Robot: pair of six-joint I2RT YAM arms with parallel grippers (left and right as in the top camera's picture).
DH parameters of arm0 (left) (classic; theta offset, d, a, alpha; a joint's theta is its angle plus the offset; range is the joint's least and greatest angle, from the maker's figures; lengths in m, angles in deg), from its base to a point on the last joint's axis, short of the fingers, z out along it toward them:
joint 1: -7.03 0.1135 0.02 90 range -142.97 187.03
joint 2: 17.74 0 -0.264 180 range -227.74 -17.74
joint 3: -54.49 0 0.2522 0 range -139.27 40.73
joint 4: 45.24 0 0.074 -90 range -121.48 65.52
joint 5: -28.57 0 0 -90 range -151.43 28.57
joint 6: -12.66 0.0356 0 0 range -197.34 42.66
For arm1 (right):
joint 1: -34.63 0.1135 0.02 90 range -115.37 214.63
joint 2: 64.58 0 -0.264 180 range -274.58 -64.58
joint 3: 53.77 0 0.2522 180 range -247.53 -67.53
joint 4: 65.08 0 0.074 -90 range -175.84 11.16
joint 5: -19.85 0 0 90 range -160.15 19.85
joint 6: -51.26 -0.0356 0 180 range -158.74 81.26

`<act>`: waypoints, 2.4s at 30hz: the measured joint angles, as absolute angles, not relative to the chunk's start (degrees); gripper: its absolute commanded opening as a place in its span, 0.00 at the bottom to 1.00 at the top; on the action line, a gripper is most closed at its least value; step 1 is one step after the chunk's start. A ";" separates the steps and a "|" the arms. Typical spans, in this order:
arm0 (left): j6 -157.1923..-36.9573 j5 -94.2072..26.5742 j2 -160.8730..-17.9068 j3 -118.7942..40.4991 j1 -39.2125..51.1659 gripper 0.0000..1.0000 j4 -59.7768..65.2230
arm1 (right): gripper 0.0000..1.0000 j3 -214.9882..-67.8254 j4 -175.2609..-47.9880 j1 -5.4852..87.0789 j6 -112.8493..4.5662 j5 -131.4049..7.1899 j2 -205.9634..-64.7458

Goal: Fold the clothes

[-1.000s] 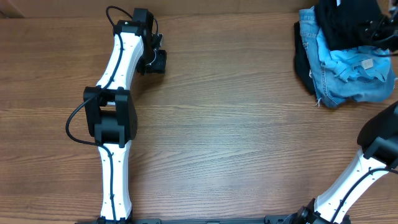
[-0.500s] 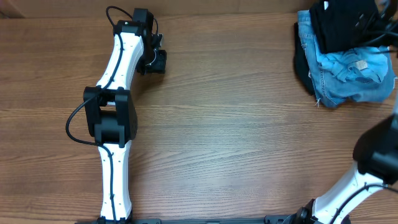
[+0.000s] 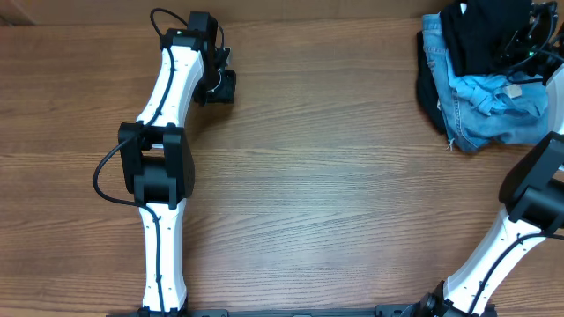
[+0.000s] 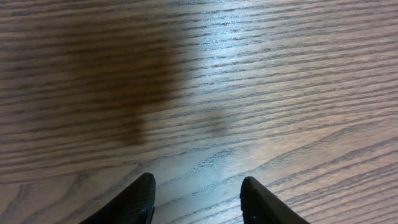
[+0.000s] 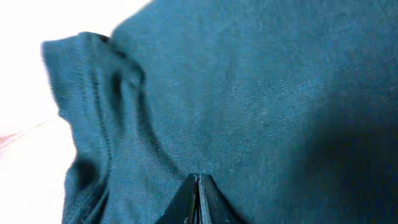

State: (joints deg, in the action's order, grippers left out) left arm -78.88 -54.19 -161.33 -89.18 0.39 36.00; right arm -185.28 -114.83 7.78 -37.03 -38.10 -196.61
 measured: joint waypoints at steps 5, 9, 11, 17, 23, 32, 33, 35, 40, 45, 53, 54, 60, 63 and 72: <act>-78.88 -54.19 -161.35 -89.18 0.39 0.48 35.96 | 0.04 -189.70 -113.32 9.60 -37.05 -35.39 -191.97; -78.88 -54.19 -161.35 -89.18 0.39 0.48 35.34 | 0.05 -192.50 -106.83 16.44 -37.05 -40.57 -188.67; -78.88 -54.19 -161.35 -89.18 0.39 0.48 35.34 | 0.05 -192.50 -104.29 17.97 -37.05 -44.59 -190.75; -78.88 -54.19 -161.35 -89.18 0.39 0.48 35.32 | 0.06 -192.30 -102.48 18.99 -37.51 -52.11 -201.53; -78.88 -54.19 -161.35 -89.18 0.39 0.45 35.32 | 0.06 -192.19 -103.72 19.41 -38.30 -46.91 -202.55; -79.58 -57.38 -158.58 -110.88 0.68 0.61 45.57 | 0.76 -193.98 -118.91 13.57 -40.74 -39.12 -185.66; -80.28 -59.28 -157.55 -114.18 0.87 0.85 47.28 | 0.80 -193.98 -122.30 11.78 -40.74 -38.93 -181.83; -81.06 -63.08 -152.61 -119.08 2.34 1.00 48.17 | 0.92 -194.97 -126.94 6.34 -40.57 -38.86 -174.23; -81.70 -68.50 -143.43 -121.79 8.65 1.00 48.22 | 1.00 -195.49 -136.88 -3.91 -40.77 -38.91 -167.01; -81.70 -68.61 -143.85 -121.53 8.63 1.00 48.35 | 1.00 -195.43 -137.19 -4.65 -40.90 -39.26 -167.12; -81.70 -68.61 -143.87 -121.53 8.63 1.00 48.35 | 1.00 -195.43 -139.74 -4.65 -40.87 -43.58 -167.12; -81.70 -68.61 -143.87 -121.53 8.63 1.00 48.35 | 1.00 -195.43 -139.72 -4.65 -40.87 -43.61 -167.12; -81.70 -68.61 -143.87 -121.53 8.63 1.00 48.35 | 1.00 -195.43 -139.74 -4.65 -40.87 -43.61 -167.12; -81.70 -68.61 -143.87 -121.53 8.63 1.00 48.35 | 1.00 -195.43 -139.74 -4.65 -40.90 -43.61 -167.12; -81.70 -68.61 -143.87 -121.53 8.63 1.00 48.37 | 1.00 -194.60 -137.84 -4.52 -40.90 -44.39 -159.32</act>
State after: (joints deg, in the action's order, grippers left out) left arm -81.70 -68.61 -143.87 -121.53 8.63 48.37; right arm -194.60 -137.84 -4.52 -40.90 -44.39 -159.32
